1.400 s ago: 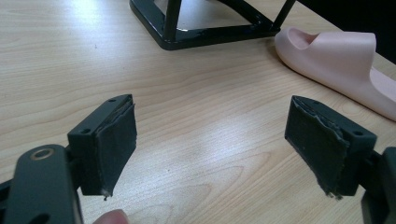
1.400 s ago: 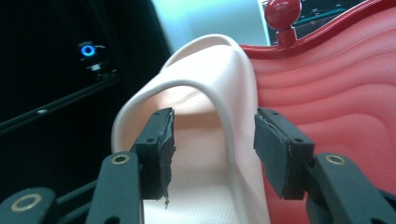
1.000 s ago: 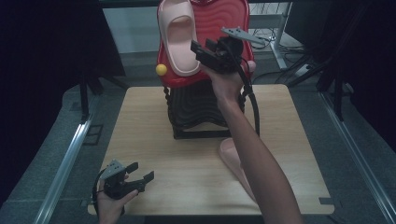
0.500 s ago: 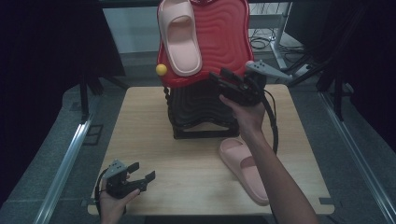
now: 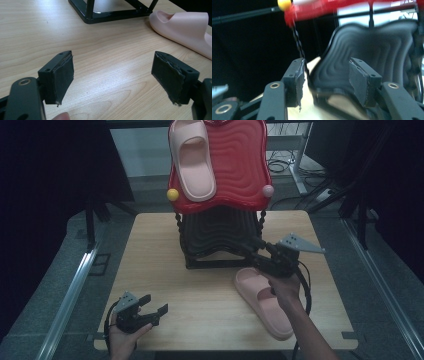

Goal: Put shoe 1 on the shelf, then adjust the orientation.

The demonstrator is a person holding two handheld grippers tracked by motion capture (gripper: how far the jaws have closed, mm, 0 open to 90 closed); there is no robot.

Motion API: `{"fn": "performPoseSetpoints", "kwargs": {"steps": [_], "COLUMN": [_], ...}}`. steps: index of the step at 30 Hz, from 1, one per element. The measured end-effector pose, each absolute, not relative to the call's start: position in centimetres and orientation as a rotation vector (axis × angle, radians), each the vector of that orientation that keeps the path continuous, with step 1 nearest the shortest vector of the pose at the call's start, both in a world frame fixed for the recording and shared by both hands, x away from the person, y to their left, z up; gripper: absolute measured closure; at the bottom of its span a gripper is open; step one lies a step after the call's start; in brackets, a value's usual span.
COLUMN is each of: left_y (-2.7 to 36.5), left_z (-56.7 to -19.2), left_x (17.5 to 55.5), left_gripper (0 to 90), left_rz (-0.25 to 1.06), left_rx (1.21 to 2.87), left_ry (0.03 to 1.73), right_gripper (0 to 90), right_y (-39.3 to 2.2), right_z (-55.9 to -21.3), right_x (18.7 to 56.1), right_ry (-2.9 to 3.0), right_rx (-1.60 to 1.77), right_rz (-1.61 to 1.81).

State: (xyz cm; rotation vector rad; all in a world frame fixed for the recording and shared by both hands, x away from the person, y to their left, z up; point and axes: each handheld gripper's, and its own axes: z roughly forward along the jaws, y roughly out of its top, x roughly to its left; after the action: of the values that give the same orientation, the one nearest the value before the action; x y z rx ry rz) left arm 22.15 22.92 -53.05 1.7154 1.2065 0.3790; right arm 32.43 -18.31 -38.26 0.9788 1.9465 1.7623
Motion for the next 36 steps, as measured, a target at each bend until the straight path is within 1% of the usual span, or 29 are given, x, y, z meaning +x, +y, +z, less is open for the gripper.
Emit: {"fn": "performPoseSetpoints", "kwargs": {"steps": [2, 3, 4, 12, 22, 28, 30, 36], "left_y": [22.8, 22.7, 22.7, 22.4, 22.1, 22.1, 22.1, 22.1], "left_z": [-53.1, -53.2, -53.2, -53.3, -53.6, -53.4, -53.4, -53.6], "left_x": [22.2, 22.2, 22.2, 22.2, 22.3, 22.2, 22.2, 22.2], "left_gripper": [18.3, 18.3, 18.3, 18.3, 18.7, 18.7, 18.7, 18.6], "left_rz": [0.378, 0.376, 0.374, 0.363, 0.352, 0.355, 0.354, 0.347], "left_rx": [1.720, 1.720, 1.722, 1.738, 1.757, 1.758, 1.758, 1.764], "left_ry": [1.205, 1.205, 1.204, 1.201, 1.202, 1.196, 1.196, 1.200], "right_gripper": [46.4, 46.4, 46.4, 46.4, 46.2, 46.0, 48.1, 63.5], "right_y": [-19.2, -20.1, -20.1, -23.1, -24.9, -26.4, -27.4, -30.7], "right_z": [-39.7, -41.1, -41.1, -45.2, -47.9, -48.1, -48.4, -50.3], "right_x": [31.9, 31.4, 31.4, 29.9, 29.2, 28.8, 28.7, 28.0], "right_ry": [1.970, 1.992, 1.992, 2.011, 2.007, 2.009, 2.020, 2.010], "right_rx": [0.994, 1.000, 1.000, 1.070, 1.116, 1.138, 1.165, 1.239], "right_rz": [1.746, 1.710, 1.710, 1.654, 1.638, 1.576, 1.500, 1.399]}}
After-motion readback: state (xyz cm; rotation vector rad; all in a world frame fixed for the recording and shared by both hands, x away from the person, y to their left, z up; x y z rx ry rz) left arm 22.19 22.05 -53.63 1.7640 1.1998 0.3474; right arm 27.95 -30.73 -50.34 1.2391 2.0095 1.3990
